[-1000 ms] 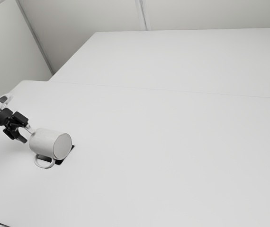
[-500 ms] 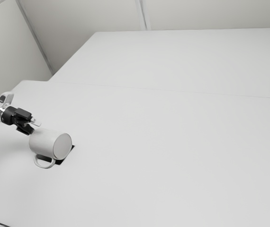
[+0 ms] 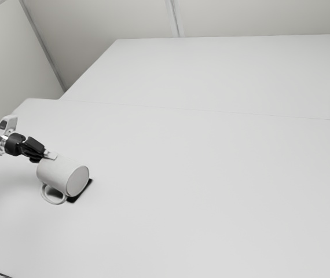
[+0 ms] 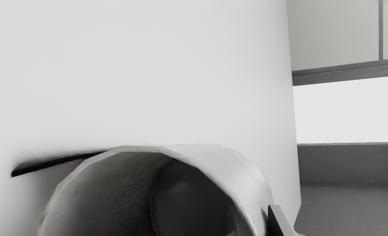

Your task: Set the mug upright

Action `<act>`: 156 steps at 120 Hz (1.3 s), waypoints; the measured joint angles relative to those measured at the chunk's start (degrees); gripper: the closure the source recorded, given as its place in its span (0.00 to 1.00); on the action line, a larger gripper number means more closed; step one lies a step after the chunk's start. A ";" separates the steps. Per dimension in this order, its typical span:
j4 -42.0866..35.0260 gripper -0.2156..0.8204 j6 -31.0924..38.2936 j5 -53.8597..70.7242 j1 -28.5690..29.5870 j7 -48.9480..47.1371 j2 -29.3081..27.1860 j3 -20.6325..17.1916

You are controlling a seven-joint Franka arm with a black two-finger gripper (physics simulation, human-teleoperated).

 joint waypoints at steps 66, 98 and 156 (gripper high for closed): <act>-4.41 0.96 10.53 -1.42 -6.05 -6.25 -8.98 -0.60; -12.52 0.97 30.63 12.64 -20.18 -21.78 -21.00 -0.22; -19.38 0.97 42.40 36.52 -35.55 -60.06 -30.37 1.25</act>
